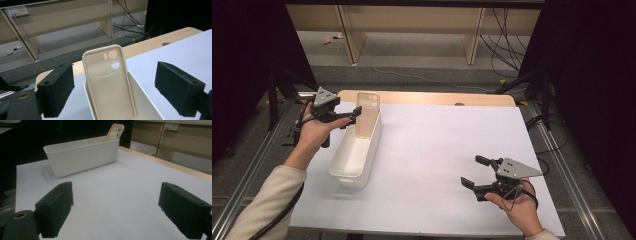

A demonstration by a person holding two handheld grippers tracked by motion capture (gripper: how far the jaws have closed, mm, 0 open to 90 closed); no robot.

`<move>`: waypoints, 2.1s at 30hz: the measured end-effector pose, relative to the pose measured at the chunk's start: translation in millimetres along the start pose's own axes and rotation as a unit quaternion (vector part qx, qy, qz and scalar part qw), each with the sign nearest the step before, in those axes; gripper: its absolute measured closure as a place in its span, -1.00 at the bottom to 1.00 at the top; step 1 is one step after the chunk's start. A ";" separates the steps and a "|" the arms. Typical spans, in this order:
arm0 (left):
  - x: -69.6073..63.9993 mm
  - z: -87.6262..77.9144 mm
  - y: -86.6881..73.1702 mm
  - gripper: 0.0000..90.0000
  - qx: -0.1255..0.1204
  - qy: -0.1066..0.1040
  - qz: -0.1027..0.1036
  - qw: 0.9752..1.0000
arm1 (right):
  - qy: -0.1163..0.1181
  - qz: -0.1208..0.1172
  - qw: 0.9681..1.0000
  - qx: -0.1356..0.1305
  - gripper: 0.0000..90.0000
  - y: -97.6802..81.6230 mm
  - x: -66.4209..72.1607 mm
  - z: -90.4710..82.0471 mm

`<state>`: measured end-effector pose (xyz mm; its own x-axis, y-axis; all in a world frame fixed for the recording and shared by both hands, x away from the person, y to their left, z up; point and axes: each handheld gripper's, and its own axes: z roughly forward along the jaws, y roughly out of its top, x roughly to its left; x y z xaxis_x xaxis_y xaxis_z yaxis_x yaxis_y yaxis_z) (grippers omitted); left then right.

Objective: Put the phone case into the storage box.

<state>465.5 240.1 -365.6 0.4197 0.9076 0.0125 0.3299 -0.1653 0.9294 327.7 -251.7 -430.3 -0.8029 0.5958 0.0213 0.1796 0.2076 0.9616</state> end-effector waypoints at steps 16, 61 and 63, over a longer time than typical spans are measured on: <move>-13.7 -13.6 -3.4 -0.78 -0.022 -0.019 0.032 0.999 | 0.003 0.000 1.000 -0.004 -0.70 -0.1 0.0 0.9; -38.2 -40.0 -24.3 -0.85 -0.039 -0.056 0.059 0.996 | 0.002 0.000 1.000 -0.011 -0.70 0.6 0.5 1.5; -39.5 -41.6 -25.9 -0.85 -0.041 -0.060 0.056 0.996 | 0.002 -0.001 1.000 -0.012 -0.70 0.4 0.4 1.7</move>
<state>405.2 224.6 -374.8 0.5496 0.8317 0.0792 0.2071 -0.2274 0.9515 328.4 -250.1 -430.4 -0.8052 0.5926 0.0213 0.1656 0.1902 0.9677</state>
